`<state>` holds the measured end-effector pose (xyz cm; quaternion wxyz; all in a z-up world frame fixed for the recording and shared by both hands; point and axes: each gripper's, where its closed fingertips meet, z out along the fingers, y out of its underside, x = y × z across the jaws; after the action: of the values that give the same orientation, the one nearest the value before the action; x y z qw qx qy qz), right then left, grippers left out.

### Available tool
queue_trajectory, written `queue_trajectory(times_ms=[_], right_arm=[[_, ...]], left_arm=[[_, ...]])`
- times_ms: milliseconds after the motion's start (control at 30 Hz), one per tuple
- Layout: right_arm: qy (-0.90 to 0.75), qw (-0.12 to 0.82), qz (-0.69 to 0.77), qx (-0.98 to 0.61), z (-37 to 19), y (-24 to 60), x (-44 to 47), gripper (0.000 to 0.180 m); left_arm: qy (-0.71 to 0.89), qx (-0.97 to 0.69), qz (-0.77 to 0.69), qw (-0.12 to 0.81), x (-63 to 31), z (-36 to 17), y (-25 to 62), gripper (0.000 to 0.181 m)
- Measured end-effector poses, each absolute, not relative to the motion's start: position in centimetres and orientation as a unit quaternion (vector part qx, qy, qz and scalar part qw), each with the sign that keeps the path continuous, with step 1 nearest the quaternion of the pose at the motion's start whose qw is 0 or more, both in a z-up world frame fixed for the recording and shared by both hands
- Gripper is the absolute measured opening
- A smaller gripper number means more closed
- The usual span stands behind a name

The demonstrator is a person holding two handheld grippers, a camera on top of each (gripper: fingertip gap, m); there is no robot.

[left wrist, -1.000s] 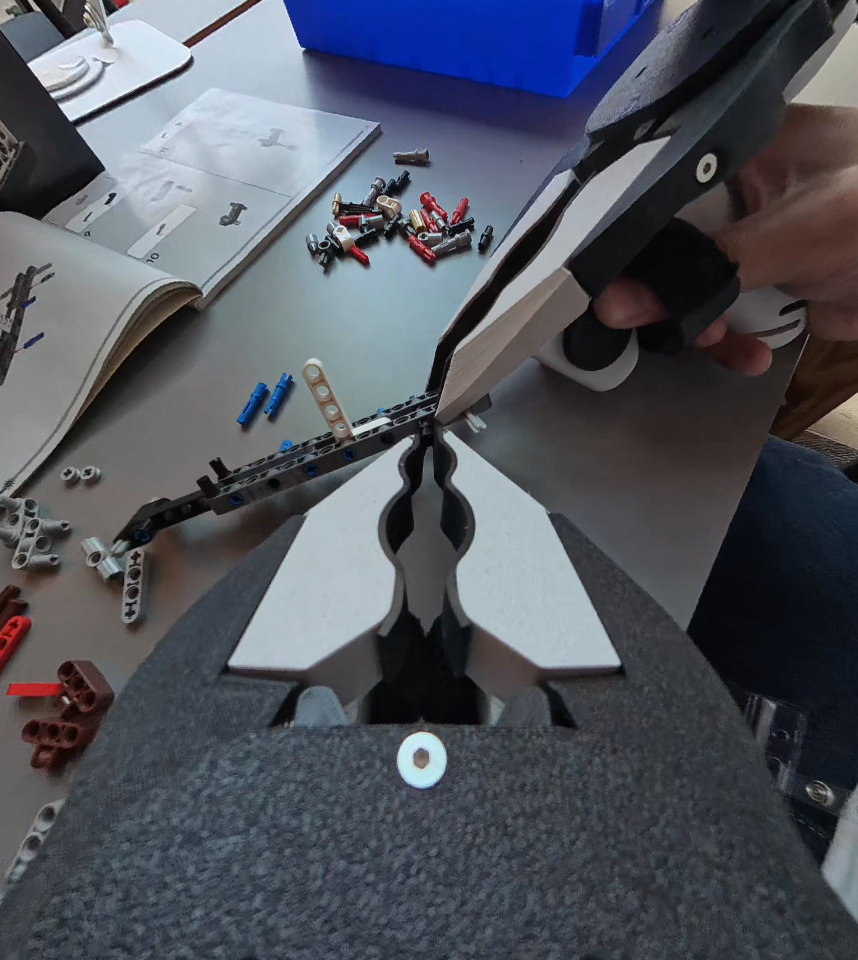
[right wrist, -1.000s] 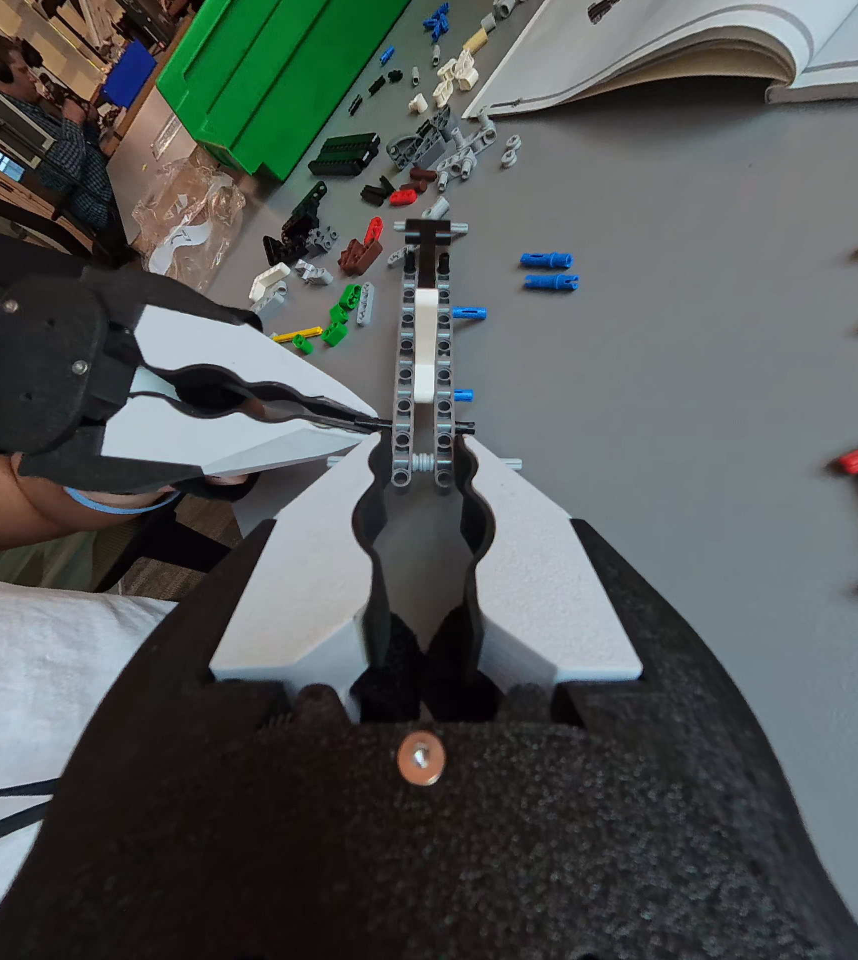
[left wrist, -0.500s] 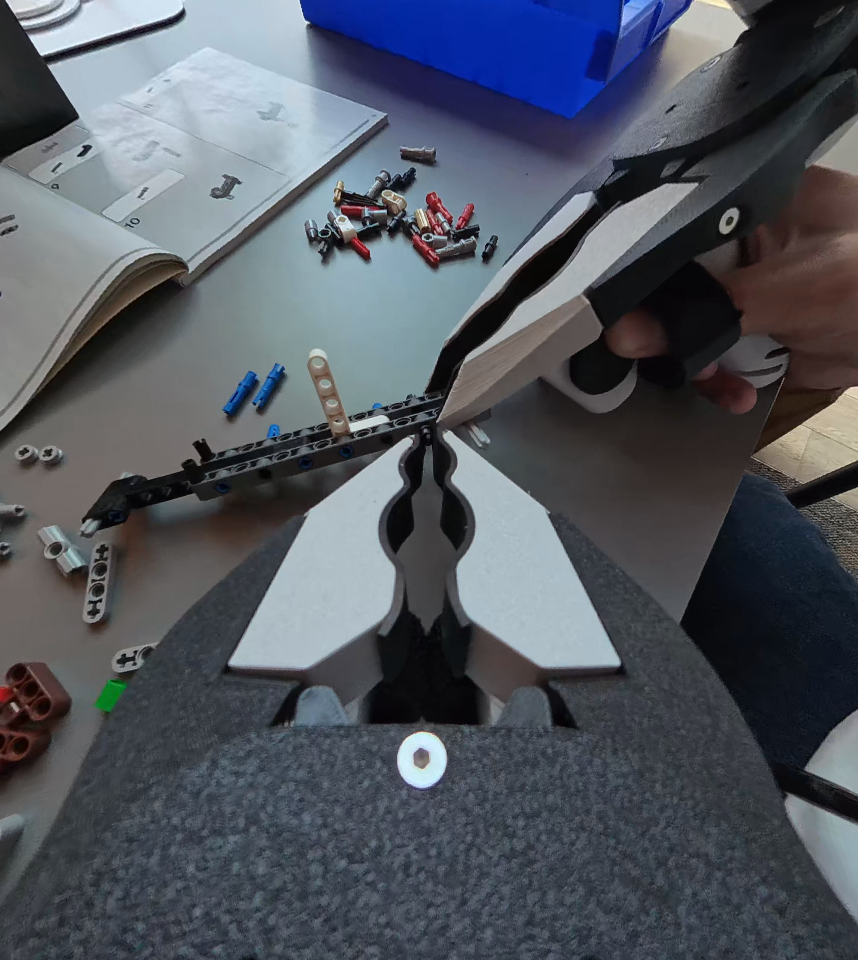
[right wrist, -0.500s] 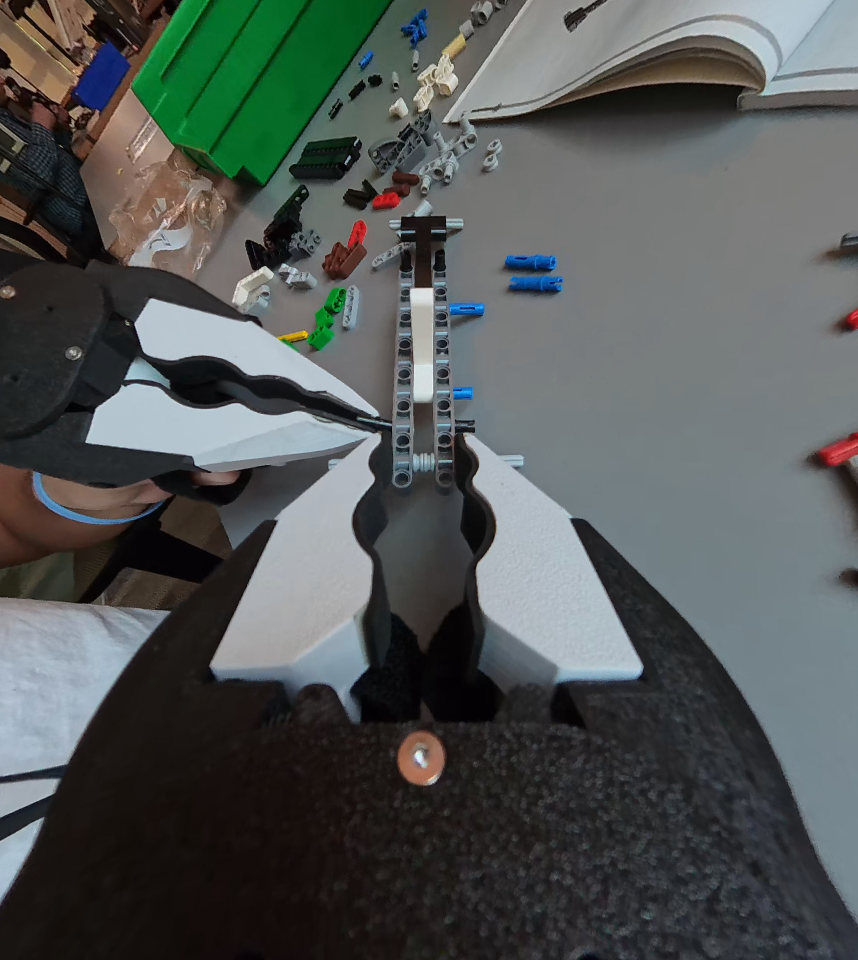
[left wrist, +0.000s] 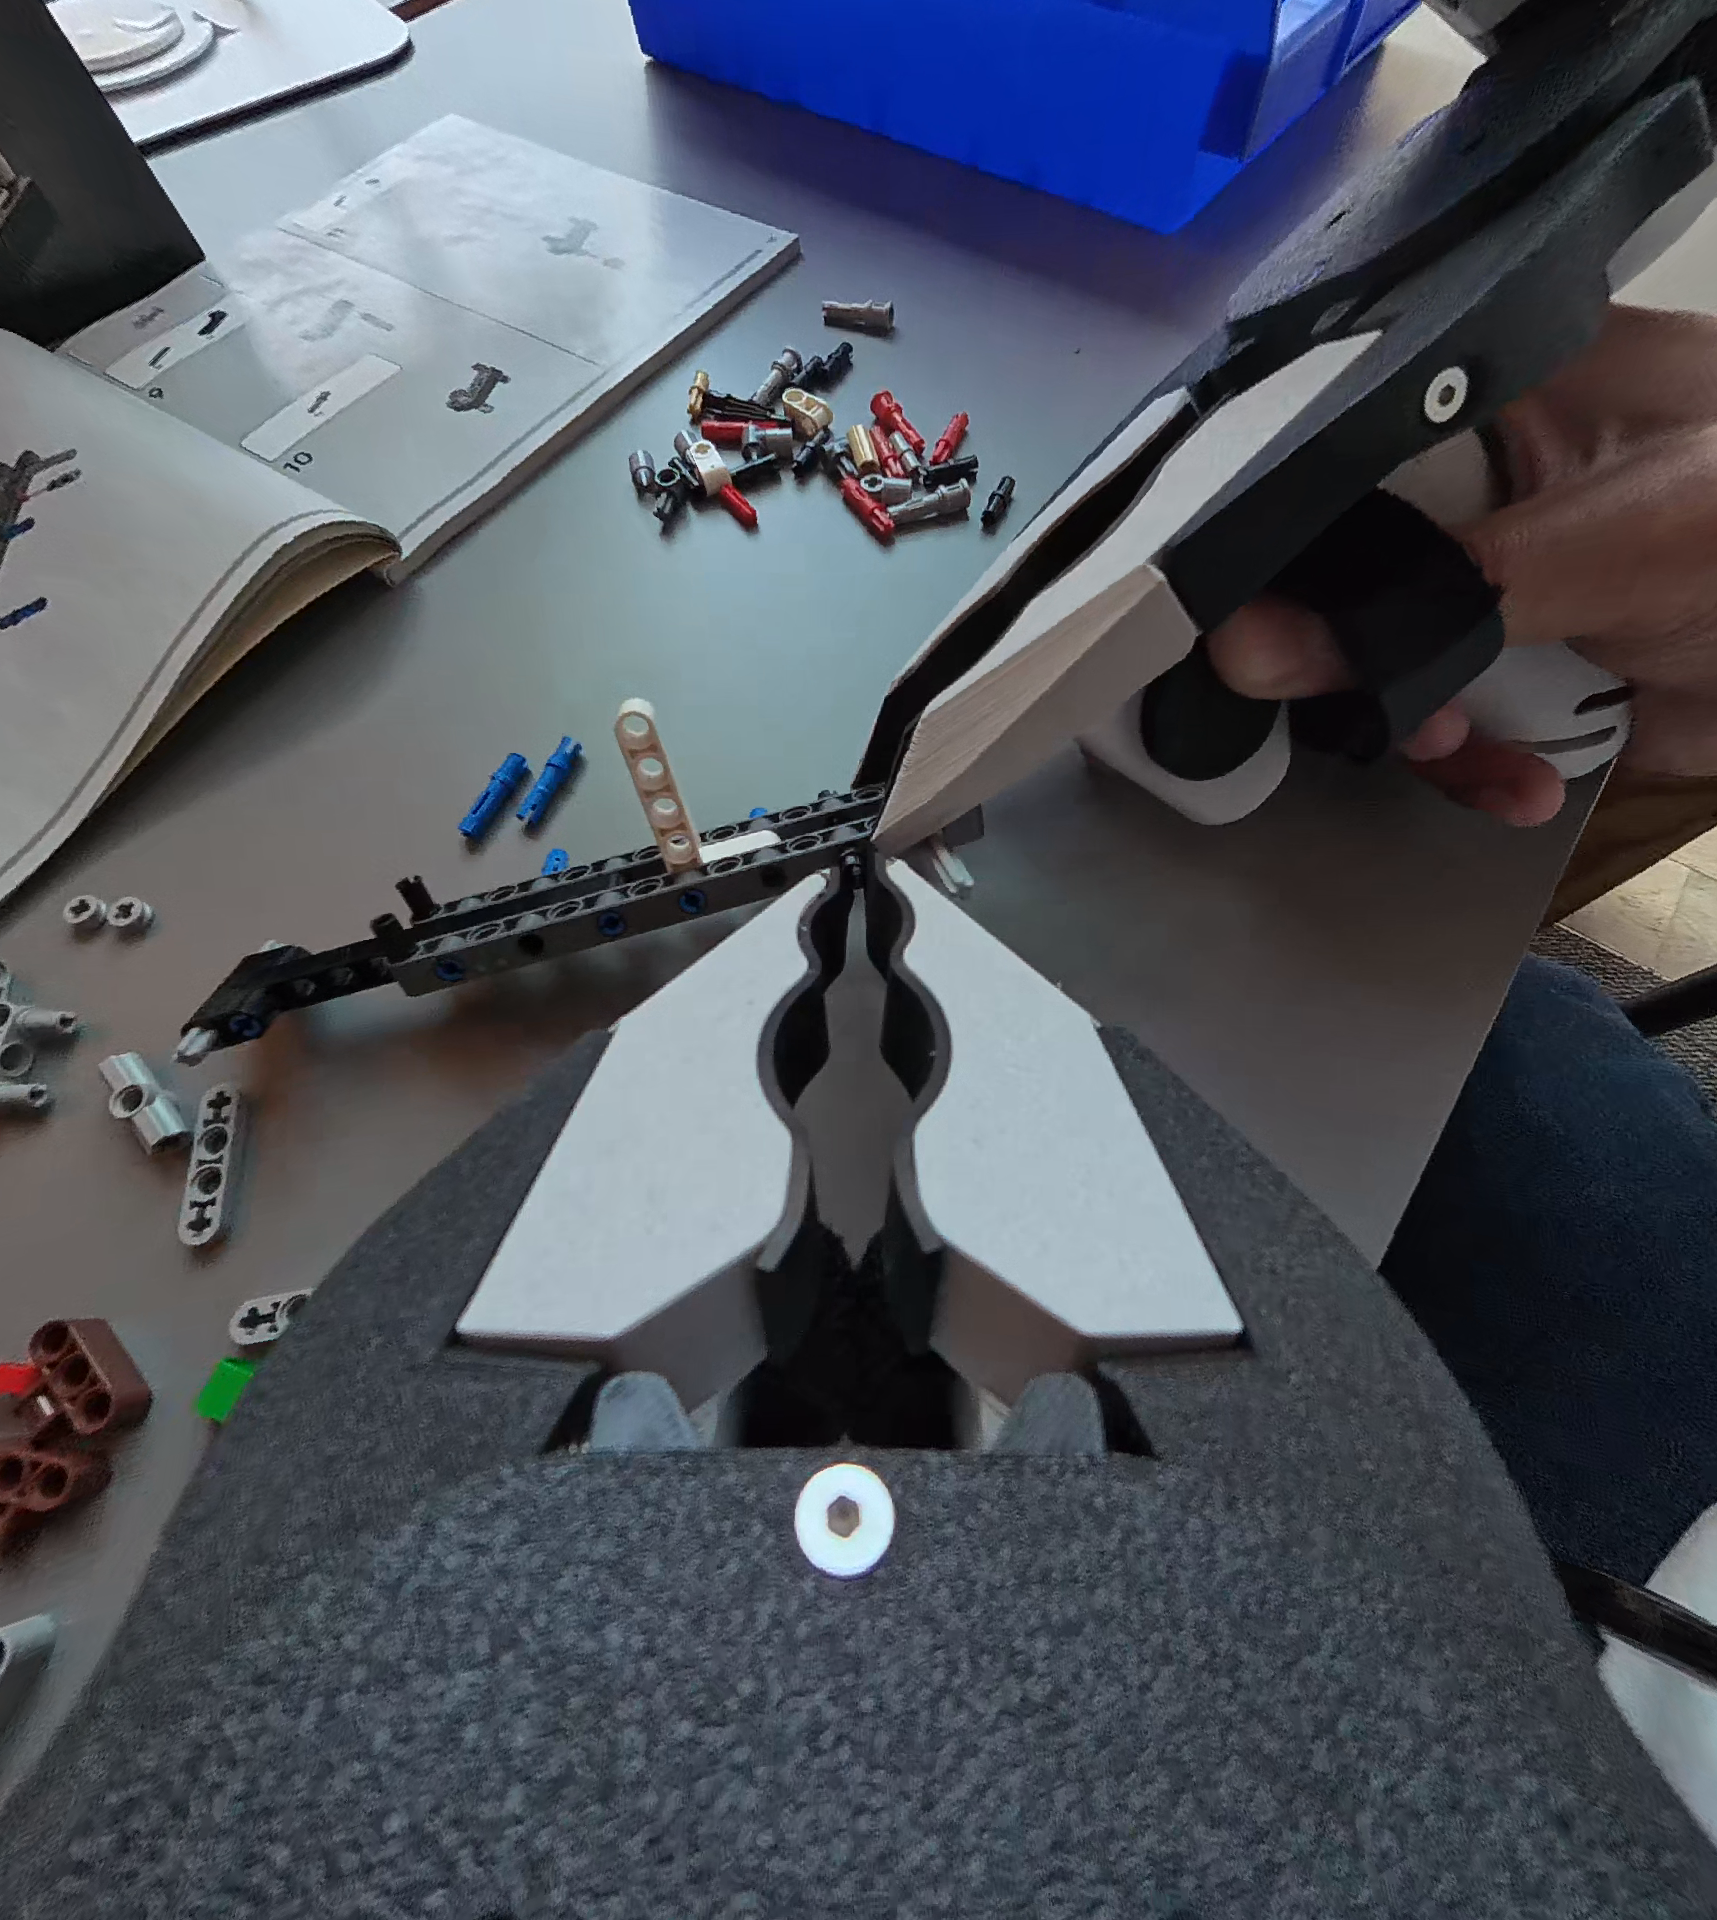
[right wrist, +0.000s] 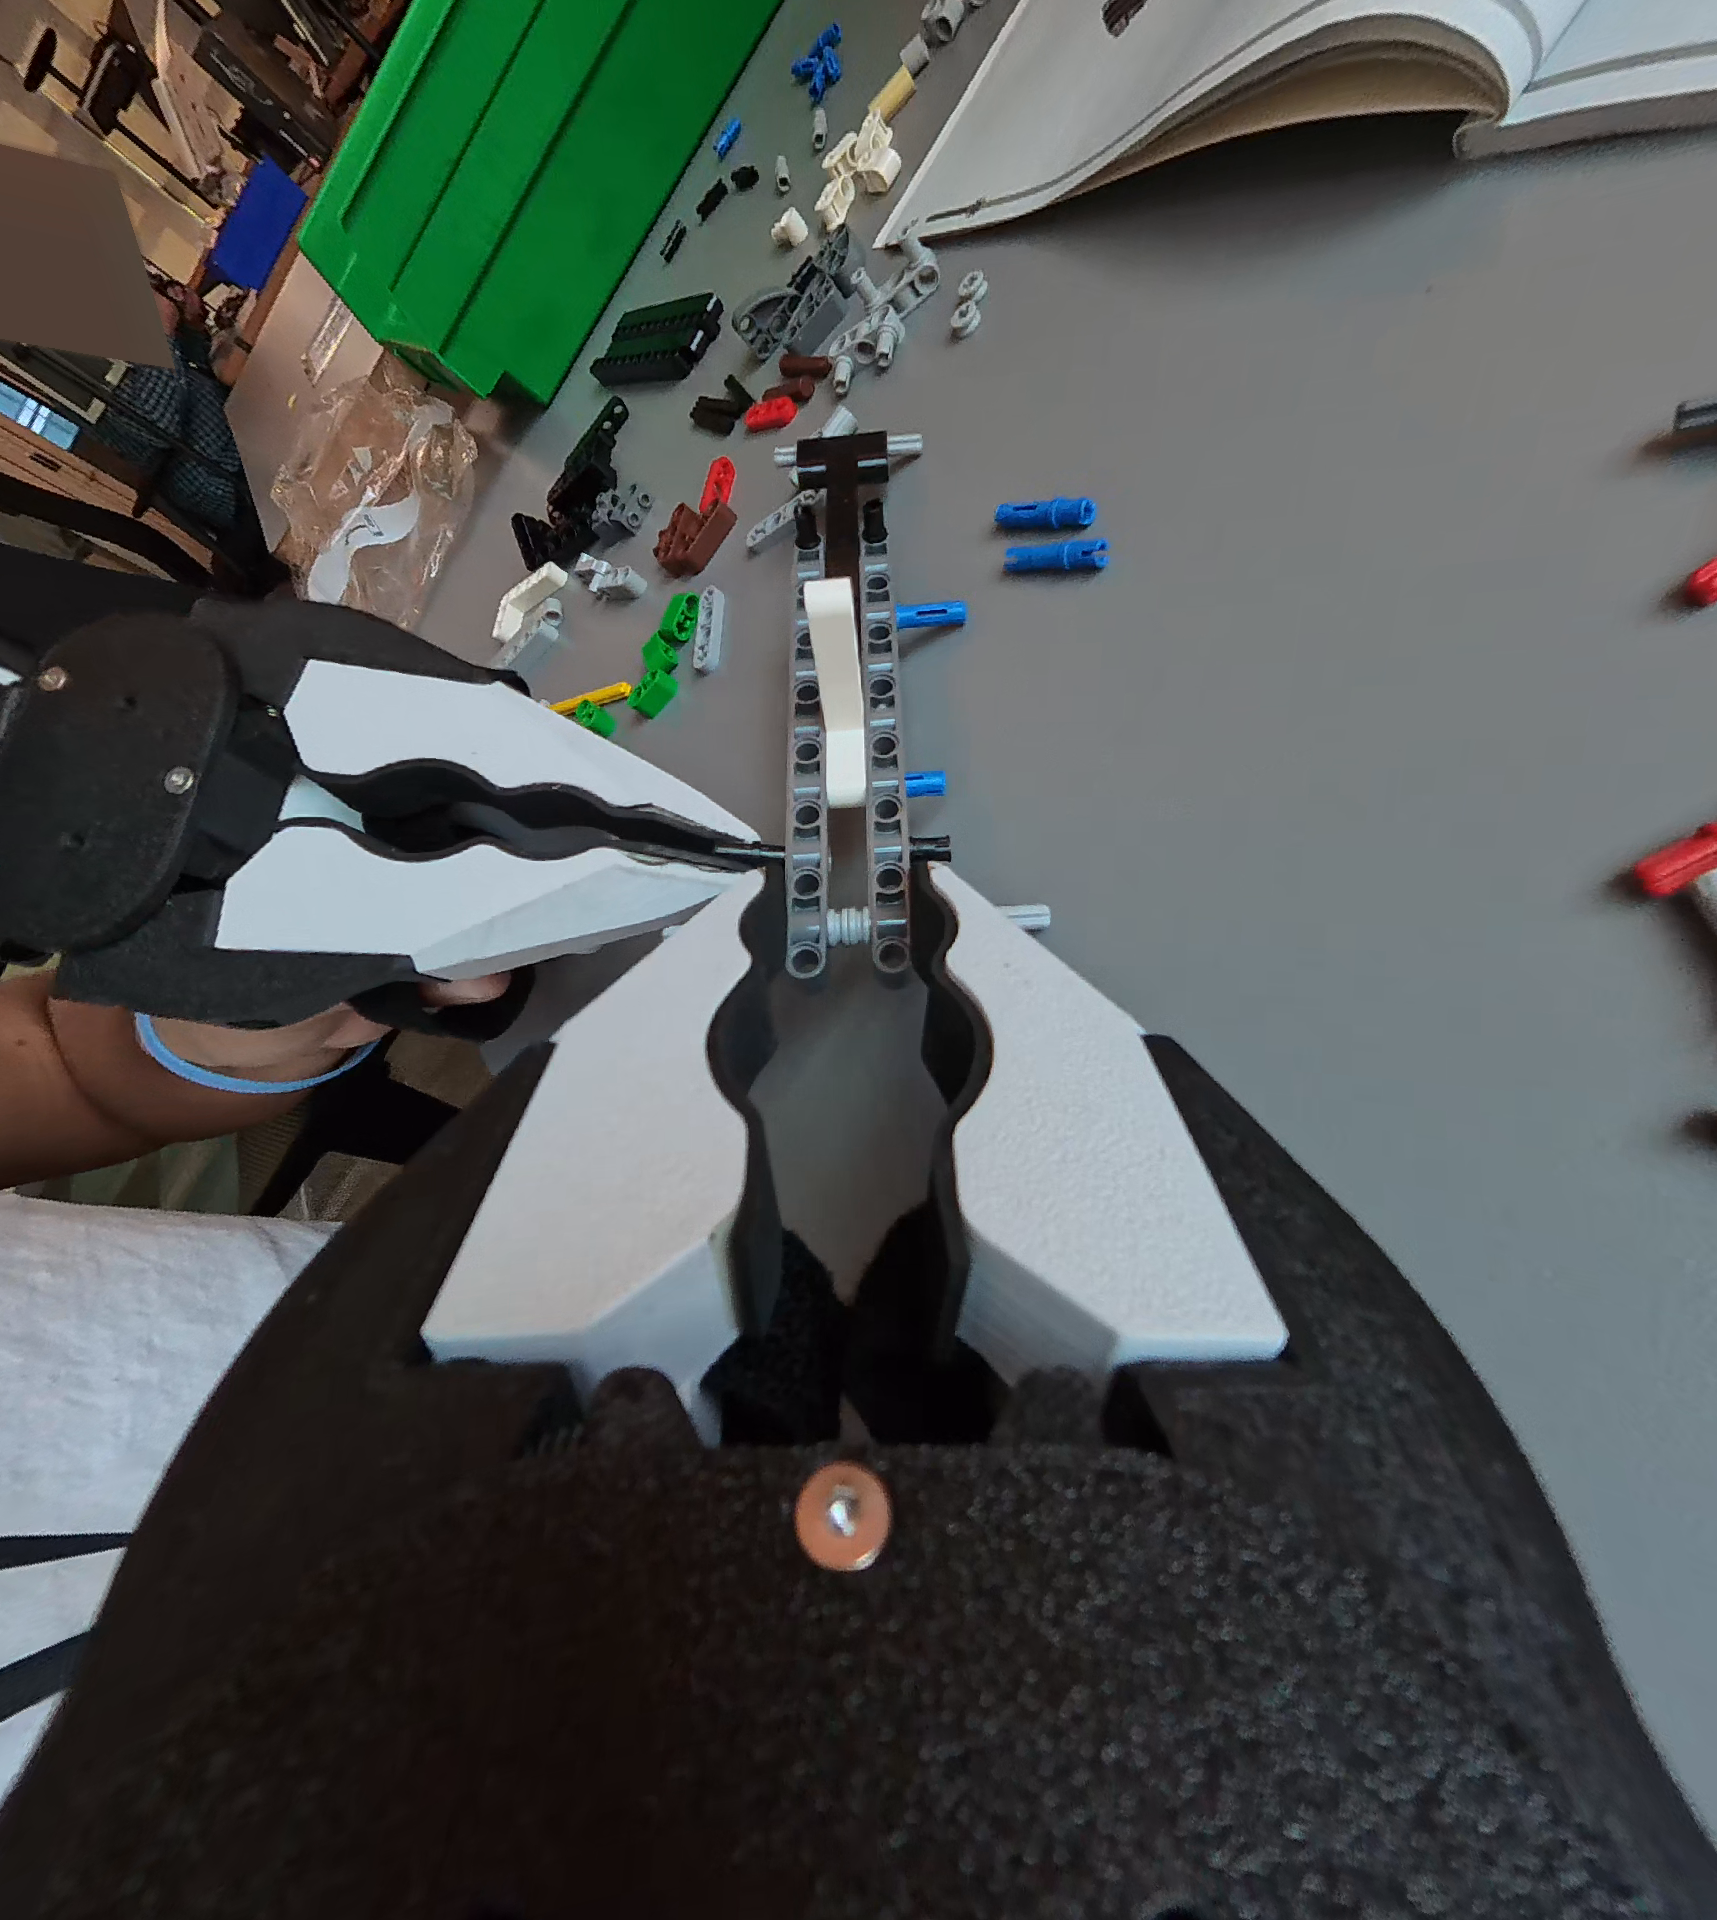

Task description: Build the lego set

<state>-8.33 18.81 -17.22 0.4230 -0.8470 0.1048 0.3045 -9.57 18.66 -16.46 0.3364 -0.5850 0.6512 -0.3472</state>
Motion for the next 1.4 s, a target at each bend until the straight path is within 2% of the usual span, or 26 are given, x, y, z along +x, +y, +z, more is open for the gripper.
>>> queue_trajectory(times_ms=[33,333,767,900,1033,1167,1400], right_arm=[[0.108,0.422,0.308,-0.846,-17.2,18.8,-8.3,0.022],[0.118,0.415,0.337,-0.837,-17.0,18.8,-8.5,0.022],[0.086,0.434,0.296,-0.846,-17.0,18.6,-8.1,0.022],[0.029,0.439,0.299,-0.847,-16.5,18.3,-8.5,0.022],[-0.099,0.430,0.219,-0.870,-17.1,17.7,-8.2,0.023],[-0.184,0.378,0.157,-0.894,-18.7,16.9,-6.9,0.023],[-0.187,0.387,0.170,-0.887,-17.7,15.9,-4.7,0.032]], left_arm=[[0.651,-0.585,-0.346,0.338,-9.5,-16.5,18.7,0.003],[0.656,-0.584,-0.331,0.345,-9.3,-16.7,18.7,0.002],[0.651,-0.592,-0.382,0.283,-9.0,-16.7,18.3,0.004],[0.664,-0.572,-0.375,0.303,-9.9,-16.2,18.1,0.011],[0.699,-0.520,-0.362,0.332,-11.7,-14.6,17.8,0.014],[0.741,-0.471,-0.326,0.350,-13.3,-13.5,19.1,0.015],[0.682,-0.513,-0.391,0.344,-15.8,-12.2,20.9,0.015]])
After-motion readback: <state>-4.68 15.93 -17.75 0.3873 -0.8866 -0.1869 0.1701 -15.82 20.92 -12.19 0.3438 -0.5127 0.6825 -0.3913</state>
